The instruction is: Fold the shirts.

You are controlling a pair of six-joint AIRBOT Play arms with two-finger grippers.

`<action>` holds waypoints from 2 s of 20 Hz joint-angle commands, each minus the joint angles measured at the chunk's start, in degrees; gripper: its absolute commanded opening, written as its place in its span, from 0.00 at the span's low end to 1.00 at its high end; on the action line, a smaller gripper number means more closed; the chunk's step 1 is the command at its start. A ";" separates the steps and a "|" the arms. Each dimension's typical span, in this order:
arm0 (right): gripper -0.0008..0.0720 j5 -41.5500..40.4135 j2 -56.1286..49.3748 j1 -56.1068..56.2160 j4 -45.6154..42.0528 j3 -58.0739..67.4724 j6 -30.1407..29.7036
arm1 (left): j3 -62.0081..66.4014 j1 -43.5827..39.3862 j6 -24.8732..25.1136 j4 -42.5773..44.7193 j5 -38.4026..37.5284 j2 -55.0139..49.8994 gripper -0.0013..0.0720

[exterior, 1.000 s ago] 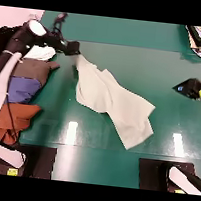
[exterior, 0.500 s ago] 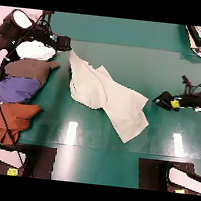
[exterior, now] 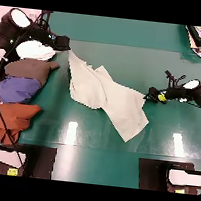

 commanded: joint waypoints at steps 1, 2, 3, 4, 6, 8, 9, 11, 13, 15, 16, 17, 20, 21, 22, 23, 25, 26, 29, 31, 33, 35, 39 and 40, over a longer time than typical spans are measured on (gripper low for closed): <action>0.03 -1.33 5.25 -1.16 1.11 1.16 -0.61 | 0.20 0.00 -0.35 0.33 3.13 4.76 0.05; 0.03 -0.66 8.28 -2.34 1.14 2.71 -0.61 | 0.55 0.00 -0.35 0.92 5.16 7.54 0.05; 0.03 0.59 11.28 -3.56 1.16 4.92 -0.61 | 1.14 0.00 -0.33 1.77 7.06 10.86 0.05; 0.03 1.90 14.73 -4.81 1.16 7.72 -0.61 | 1.79 0.00 -0.33 2.80 8.24 14.21 0.05; 0.03 2.89 21.18 -6.78 1.25 14.29 -0.59 | 3.96 0.00 -0.26 4.37 9.05 21.11 0.05; 0.03 2.47 26.93 -7.63 1.05 21.51 -0.59 | 7.02 0.00 0.57 4.42 8.96 27.34 0.05; 0.03 2.12 29.64 -7.61 0.72 24.98 -0.61 | 8.33 0.00 1.95 4.39 9.27 30.64 0.05; 0.03 1.97 34.27 -7.56 0.74 30.58 -0.61 | 10.78 0.00 2.93 4.13 9.57 36.09 0.05; 0.03 2.27 37.86 -7.56 0.13 34.93 -0.61 | 13.20 -0.02 2.86 3.93 9.53 40.28 0.05; 0.03 3.67 40.48 -7.56 -2.40 39.26 -0.57 | 15.93 0.00 2.82 2.36 9.25 43.01 0.05; 0.03 4.31 41.20 -7.56 -3.41 41.29 -0.52 | 18.05 0.00 2.69 1.31 8.76 43.60 0.05; 0.03 4.85 41.75 -7.56 -4.24 43.47 -0.44 | 19.87 0.00 2.69 0.26 8.50 43.71 0.05; 0.03 8.63 40.24 -7.56 -6.80 50.40 1.27 | 21.20 0.00 2.71 -2.05 7.91 44.00 0.05; 0.03 10.93 38.75 -7.56 -6.84 52.68 1.70 | 20.55 0.00 2.71 -2.05 7.17 43.47 0.05; 0.03 13.77 36.74 -7.56 -6.88 54.93 2.38 | 18.75 0.00 2.69 -2.05 6.78 43.04 0.05; 0.03 17.14 33.94 -7.56 -6.86 57.09 3.52 | 16.35 0.00 2.69 -2.05 6.29 42.38 0.05; 0.03 23.28 27.93 -7.56 -6.88 59.21 5.79 | 9.77 -0.02 2.62 -2.05 4.85 40.11 0.05; 0.03 25.40 25.16 -7.56 -6.93 58.75 6.51 | 5.95 -0.02 2.62 -2.08 3.98 38.21 0.05; 0.03 26.75 17.57 -7.56 -8.09 51.52 7.28 | -5.14 -0.02 2.67 -2.16 3.41 31.19 0.05; 0.03 25.57 12.57 -7.10 -12.83 45.90 7.65 | -11.10 -0.02 2.75 -2.71 4.26 24.59 0.05; 0.03 22.34 7.63 -6.97 -14.93 41.03 7.63 | -14.08 -0.33 4.90 -3.87 7.15 16.63 0.05; 0.03 18.25 3.06 -6.84 -14.19 37.86 7.63 | -14.14 -1.42 6.97 -4.61 10.99 9.05 0.05; 0.03 12.87 -3.58 -5.75 -13.68 37.18 7.63 | -14.03 -2.47 7.63 -6.27 19.17 0.85 0.05; 0.04 11.89 -4.39 -5.77 -13.44 37.20 7.63 | -14.03 -2.19 7.63 -6.16 19.19 0.48 0.06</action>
